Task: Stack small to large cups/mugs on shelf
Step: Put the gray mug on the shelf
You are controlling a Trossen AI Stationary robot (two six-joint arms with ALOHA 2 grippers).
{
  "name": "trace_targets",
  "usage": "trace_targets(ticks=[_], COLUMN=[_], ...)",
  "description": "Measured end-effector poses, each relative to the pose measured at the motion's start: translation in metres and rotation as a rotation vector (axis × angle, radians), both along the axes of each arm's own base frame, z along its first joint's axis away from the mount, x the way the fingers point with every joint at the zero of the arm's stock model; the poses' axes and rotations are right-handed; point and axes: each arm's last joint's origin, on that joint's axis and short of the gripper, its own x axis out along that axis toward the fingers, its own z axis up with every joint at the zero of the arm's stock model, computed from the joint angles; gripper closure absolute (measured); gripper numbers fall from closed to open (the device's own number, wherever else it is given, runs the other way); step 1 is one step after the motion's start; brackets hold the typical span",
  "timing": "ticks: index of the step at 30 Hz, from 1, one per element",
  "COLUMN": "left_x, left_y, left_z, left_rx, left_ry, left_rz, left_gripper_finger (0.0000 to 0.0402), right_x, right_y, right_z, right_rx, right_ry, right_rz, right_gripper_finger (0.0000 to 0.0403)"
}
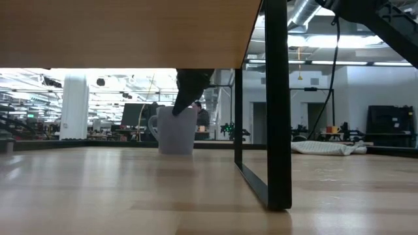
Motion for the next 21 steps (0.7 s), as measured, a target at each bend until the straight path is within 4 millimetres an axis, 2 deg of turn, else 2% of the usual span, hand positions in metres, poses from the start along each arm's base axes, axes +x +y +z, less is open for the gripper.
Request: trace_targets(ticks=[8, 21], left_x=[0.0002, 0.0002], left_y=[-0.0003, -0.0003], left_z=[-0.0001, -0.0001], left_rx=[-0.001, -0.001], left_ry=[0.001, 0.001], left_rz=[-0.011, -0.011], left_gripper_finger=[0.0145, 0.0145], right_x=[0.0015, 0.0023], right_y=[0.0, 0.0003], right_z=[-0.0004, -0.0024], right_rx=[0.011, 0.005], right_ry=[-0.009, -0.01], right_rz=[-0.02, -0.021], right_gripper_finger=[0.0342, 0.0259])
